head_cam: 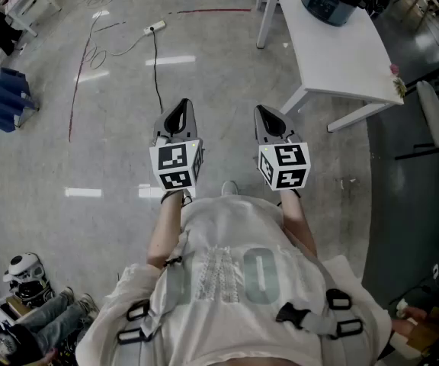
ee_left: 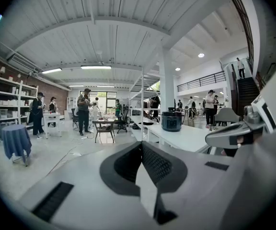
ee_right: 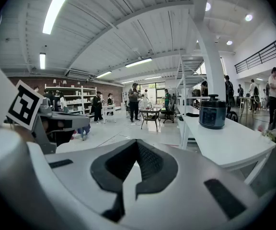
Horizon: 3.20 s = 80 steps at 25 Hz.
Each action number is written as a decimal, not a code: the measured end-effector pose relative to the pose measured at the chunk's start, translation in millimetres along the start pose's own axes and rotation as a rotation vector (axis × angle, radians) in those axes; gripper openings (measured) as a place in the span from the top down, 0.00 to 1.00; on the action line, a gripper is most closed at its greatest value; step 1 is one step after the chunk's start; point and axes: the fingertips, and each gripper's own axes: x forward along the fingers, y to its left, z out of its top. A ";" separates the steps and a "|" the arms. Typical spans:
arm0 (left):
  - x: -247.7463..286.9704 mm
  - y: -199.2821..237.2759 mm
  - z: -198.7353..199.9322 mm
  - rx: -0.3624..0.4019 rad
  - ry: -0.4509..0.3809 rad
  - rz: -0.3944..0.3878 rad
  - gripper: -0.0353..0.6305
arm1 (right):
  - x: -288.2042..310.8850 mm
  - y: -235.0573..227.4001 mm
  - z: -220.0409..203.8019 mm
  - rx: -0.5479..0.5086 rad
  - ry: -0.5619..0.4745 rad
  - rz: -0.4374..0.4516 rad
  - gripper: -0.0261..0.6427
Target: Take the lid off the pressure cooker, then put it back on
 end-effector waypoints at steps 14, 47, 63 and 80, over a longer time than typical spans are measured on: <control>17.1 1.4 -0.7 -0.016 -0.005 -0.008 0.92 | 10.3 -10.5 6.3 0.034 -0.033 0.031 0.95; 331.1 193.9 78.5 -0.080 -0.038 -0.087 0.92 | 358.3 -71.9 121.1 -0.010 0.076 0.023 0.95; 469.7 262.9 97.2 -0.110 -0.013 -0.123 0.92 | 498.1 -103.5 173.6 0.024 0.080 -0.017 0.95; 558.3 127.8 135.0 -0.081 -0.042 -0.344 0.92 | 453.9 -245.8 183.5 0.101 0.016 -0.238 0.95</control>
